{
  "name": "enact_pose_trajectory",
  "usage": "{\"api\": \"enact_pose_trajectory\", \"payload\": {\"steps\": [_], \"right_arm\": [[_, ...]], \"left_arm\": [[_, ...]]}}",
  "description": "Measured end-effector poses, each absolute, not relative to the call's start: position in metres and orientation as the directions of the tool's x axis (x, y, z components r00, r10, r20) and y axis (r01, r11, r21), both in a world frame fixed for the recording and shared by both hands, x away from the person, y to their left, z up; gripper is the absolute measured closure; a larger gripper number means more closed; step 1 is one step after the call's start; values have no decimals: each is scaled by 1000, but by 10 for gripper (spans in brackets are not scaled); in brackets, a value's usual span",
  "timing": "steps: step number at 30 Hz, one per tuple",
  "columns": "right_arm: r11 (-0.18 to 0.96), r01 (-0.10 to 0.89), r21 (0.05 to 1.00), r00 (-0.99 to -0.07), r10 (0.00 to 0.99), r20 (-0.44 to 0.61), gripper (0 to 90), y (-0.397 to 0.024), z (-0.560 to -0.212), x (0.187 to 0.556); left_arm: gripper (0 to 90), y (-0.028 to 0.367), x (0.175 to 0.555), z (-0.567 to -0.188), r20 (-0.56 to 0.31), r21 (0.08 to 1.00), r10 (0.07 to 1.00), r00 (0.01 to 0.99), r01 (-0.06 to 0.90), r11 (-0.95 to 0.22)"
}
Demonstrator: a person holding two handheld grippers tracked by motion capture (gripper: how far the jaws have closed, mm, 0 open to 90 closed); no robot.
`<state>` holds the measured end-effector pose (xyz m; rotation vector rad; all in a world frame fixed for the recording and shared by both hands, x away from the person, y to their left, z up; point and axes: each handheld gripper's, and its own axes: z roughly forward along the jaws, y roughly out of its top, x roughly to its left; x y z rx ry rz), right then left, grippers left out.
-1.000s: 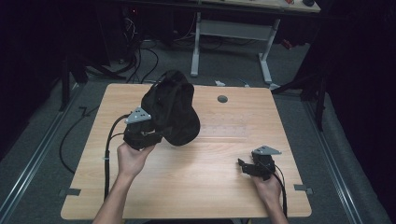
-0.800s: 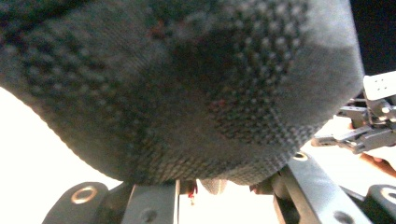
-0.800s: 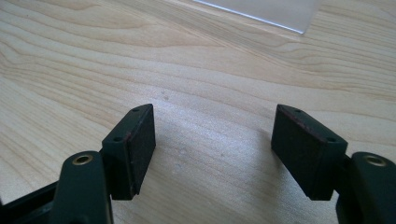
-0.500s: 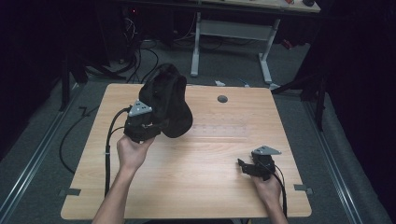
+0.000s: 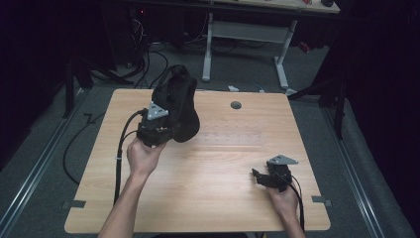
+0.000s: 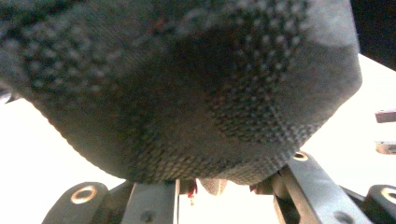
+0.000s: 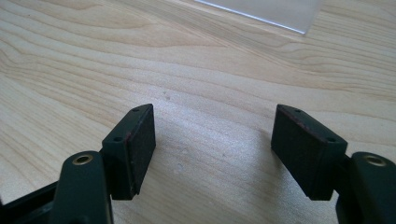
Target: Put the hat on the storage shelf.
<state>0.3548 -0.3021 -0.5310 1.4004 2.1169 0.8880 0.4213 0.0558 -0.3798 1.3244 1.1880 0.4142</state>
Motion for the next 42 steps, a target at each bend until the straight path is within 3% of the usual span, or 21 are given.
{"api": "enact_pose_trajectory", "payload": {"steps": [30,42], "right_arm": [[283,631,723,-388,921,-21,308,-302,-531,355],[280,633,722,-386,922,-19,308,-302,-531,355]], "left_arm": [[695,33,424,-396,-322,912,872,369,368,181],[686,31,427,-413,-345,904,865,365,376,202]]}}
